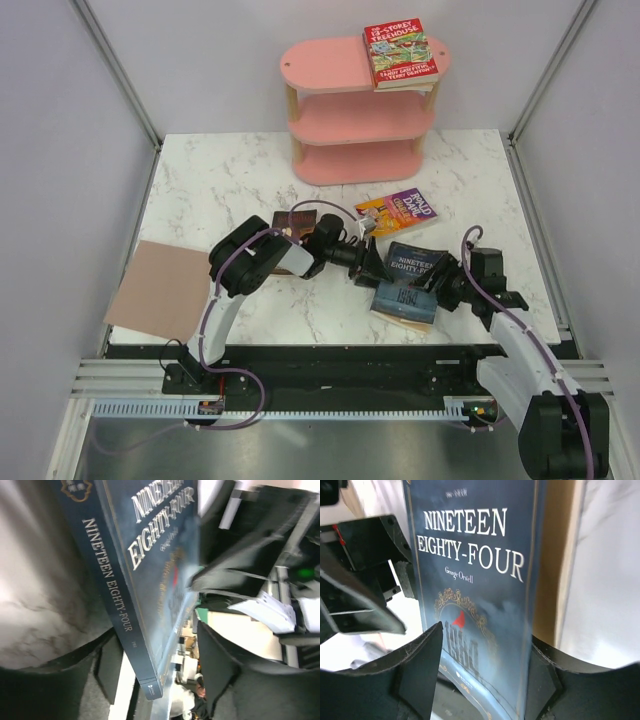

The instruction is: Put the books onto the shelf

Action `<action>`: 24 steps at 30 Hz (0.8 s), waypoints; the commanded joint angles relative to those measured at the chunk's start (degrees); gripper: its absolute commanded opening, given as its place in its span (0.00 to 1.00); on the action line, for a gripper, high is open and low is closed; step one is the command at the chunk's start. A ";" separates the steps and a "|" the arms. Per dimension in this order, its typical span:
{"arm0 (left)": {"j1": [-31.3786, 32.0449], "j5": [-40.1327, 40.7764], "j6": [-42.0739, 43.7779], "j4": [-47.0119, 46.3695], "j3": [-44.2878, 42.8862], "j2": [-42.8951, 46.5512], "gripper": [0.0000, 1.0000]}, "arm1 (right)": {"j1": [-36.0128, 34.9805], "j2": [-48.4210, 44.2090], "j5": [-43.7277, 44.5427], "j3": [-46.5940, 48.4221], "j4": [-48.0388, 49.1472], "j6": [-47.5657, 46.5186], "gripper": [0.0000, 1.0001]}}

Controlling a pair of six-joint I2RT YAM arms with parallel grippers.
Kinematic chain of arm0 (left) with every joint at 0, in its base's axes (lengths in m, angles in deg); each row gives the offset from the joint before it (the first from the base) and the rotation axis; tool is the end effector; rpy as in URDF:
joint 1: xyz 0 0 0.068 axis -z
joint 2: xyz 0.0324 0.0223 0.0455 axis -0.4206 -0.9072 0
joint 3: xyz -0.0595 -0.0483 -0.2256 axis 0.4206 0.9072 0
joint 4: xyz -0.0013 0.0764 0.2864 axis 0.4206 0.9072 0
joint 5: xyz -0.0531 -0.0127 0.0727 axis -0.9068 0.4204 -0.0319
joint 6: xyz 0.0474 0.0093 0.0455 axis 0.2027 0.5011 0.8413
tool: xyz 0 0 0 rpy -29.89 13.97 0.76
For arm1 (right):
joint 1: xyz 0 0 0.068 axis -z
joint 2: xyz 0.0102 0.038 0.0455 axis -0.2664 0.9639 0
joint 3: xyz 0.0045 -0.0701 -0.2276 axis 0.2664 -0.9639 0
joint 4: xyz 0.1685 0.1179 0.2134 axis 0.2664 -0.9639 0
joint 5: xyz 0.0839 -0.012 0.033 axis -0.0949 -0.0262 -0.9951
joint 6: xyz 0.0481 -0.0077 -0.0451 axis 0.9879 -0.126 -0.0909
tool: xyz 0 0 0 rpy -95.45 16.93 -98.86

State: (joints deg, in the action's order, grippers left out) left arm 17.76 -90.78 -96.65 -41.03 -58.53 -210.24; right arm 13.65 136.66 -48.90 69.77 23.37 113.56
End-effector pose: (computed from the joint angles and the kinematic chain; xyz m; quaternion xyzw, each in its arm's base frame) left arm 0.2818 -0.3201 0.0221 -0.1278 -0.7543 0.6433 0.0283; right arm 0.2249 0.0303 0.1026 0.2449 0.8828 0.3259 0.2336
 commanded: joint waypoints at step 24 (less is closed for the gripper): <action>3.33 1.24 13.03 18.51 -14.20 2.52 0.50 | -0.74 3.53 9.15 2.07 0.26 -3.71 0.65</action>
State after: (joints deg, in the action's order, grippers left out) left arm 20.27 -88.07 -86.31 -22.19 -69.37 -209.98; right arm 13.67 139.43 -34.06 72.41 14.43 111.44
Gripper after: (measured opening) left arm 0.496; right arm 0.658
